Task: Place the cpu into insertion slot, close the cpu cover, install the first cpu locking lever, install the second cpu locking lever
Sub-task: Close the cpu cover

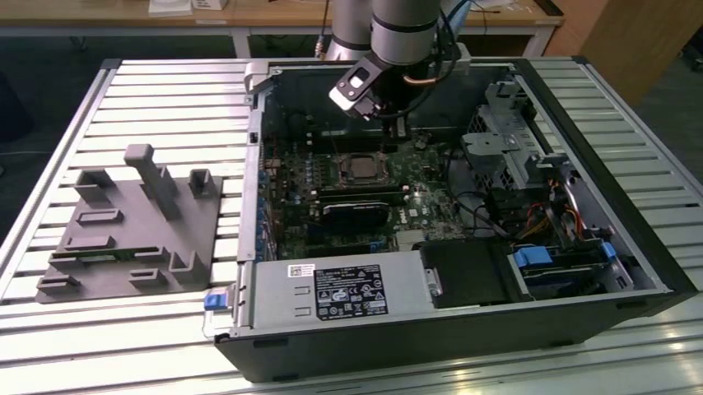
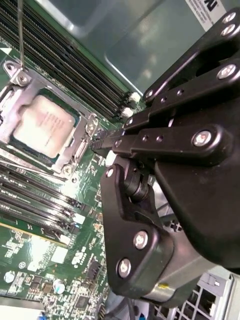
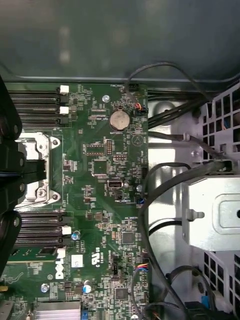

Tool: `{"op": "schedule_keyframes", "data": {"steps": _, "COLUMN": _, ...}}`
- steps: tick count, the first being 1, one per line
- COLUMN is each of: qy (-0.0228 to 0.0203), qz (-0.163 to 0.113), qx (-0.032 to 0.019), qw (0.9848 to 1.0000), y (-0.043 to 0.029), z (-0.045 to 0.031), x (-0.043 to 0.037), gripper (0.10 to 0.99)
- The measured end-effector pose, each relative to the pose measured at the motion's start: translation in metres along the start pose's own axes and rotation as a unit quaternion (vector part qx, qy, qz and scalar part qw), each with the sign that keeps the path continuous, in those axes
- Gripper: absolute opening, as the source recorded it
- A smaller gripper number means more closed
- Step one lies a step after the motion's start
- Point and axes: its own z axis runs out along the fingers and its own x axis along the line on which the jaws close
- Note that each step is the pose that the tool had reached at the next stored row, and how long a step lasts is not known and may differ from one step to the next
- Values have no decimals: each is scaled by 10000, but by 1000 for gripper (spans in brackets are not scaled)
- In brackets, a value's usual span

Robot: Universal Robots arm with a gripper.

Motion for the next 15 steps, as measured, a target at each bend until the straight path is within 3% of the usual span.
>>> {"op": "schedule_keyframes", "data": {"steps": 4, "qy": 0, "qz": 0, "qx": 3, "qw": 10000, "y": -5, "z": -1, "x": 0, "gripper": 106}}
{"op": "schedule_keyframes", "data": {"steps": 7, "qy": -18, "qz": 2, "qx": 93, "qw": 10000, "y": -5, "z": 5, "x": -1, "gripper": 106}}
{"op": "schedule_keyframes", "data": {"steps": 15, "qy": -12, "qz": 2, "qx": 99, "qw": 10000, "y": -34, "z": 20, "x": -3, "gripper": 106}}
